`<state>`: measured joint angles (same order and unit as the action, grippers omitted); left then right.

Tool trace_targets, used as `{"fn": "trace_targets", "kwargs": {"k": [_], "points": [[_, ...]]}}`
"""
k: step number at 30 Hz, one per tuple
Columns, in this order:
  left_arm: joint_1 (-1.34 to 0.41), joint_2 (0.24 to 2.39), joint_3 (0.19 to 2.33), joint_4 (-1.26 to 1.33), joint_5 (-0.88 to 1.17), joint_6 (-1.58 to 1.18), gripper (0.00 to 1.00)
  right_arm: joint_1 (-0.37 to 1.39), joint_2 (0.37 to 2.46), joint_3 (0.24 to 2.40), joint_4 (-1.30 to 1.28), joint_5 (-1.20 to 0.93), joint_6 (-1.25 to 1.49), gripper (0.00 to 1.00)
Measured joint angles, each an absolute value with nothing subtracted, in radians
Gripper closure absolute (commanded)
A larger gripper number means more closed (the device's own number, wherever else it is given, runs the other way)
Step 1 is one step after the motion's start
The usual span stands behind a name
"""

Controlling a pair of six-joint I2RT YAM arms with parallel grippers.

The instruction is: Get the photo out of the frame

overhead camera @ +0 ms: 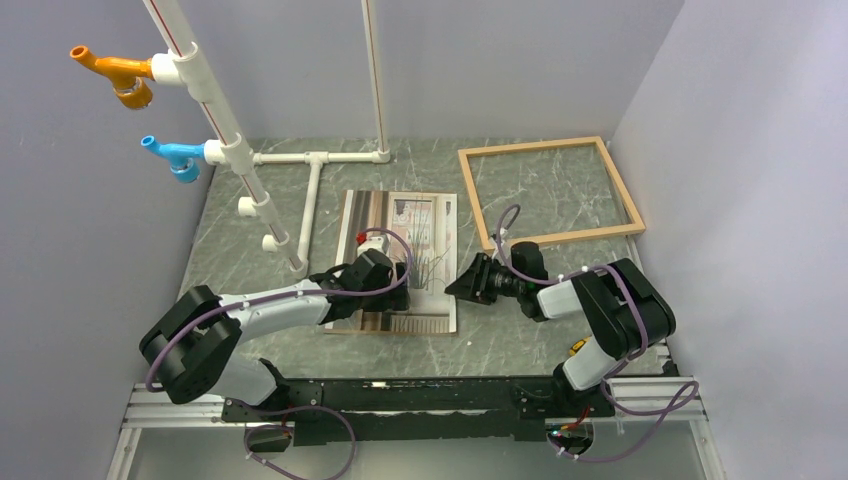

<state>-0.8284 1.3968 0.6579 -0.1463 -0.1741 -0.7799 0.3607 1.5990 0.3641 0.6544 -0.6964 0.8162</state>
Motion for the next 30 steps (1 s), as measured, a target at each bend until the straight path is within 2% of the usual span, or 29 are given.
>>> {"fn": "trace_targets", "kwargs": {"k": [6,13,17,30], "points": [[-0.833,1.396,0.658,-0.146,-0.175,-0.78,0.01,0.361,1.599,0.337,0.66,-0.688,0.831,0.68],[-0.84,1.388,0.658,-0.152,-0.173,-0.78,0.01,0.368,1.597,0.329,0.633,-0.674,0.819,1.0],[-0.85,1.354,0.658,-0.191,-0.151,-0.778,0.01,0.368,1.579,0.328,0.624,-0.682,0.816,1.0],[-0.855,1.068,0.725,-0.336,-0.09,-0.725,0.01,0.367,1.285,0.355,0.462,-0.731,0.795,1.0]]}}
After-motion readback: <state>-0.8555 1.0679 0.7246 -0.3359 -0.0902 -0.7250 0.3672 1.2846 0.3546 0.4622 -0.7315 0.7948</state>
